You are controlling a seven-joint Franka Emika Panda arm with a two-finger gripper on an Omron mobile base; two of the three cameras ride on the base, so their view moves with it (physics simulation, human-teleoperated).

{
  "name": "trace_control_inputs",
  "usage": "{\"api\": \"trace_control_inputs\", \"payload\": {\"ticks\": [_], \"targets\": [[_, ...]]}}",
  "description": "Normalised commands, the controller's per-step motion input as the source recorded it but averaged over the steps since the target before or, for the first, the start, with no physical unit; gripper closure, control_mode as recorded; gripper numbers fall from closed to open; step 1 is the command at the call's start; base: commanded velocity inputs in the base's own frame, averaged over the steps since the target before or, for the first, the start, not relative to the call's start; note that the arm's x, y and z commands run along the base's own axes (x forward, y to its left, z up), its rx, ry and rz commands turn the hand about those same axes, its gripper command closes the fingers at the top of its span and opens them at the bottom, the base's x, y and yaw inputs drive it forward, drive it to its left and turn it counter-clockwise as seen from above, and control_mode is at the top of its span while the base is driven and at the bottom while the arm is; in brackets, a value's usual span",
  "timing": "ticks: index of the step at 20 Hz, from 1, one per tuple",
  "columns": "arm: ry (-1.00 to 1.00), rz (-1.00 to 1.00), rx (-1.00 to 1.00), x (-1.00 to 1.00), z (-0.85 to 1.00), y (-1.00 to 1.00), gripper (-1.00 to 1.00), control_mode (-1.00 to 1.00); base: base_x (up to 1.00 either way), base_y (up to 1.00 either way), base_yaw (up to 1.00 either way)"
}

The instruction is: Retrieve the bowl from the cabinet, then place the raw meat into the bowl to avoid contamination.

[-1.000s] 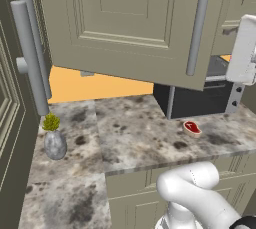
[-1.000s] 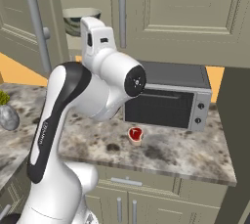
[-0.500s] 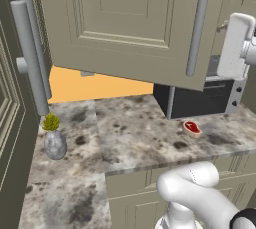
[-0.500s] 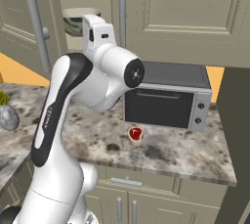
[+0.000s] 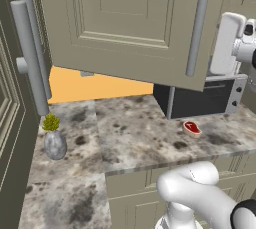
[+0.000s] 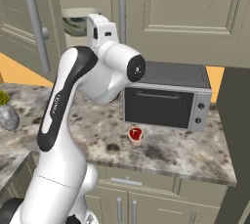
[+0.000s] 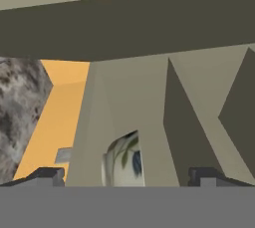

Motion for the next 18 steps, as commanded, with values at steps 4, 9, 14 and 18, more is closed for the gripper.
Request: {"api": "trace_control_inputs", "payload": {"ticks": [4,9,14,18], "targets": [[0.00,0.00,0.00,0.19,-0.04,0.09,-1.00,-1.00,0.00,0.00,0.00],[0.00,0.00,0.00,0.05,-0.01,0.14,-1.00,-1.00,0.00,0.00,0.00],[0.00,0.01,0.00,-0.02,0.00,0.11,-1.00,-1.00,0.00,0.00,0.00],[0.00,0.02,0.00,-0.17,0.00,0.12,-1.00,-1.00,0.00,0.00,0.00]]}}
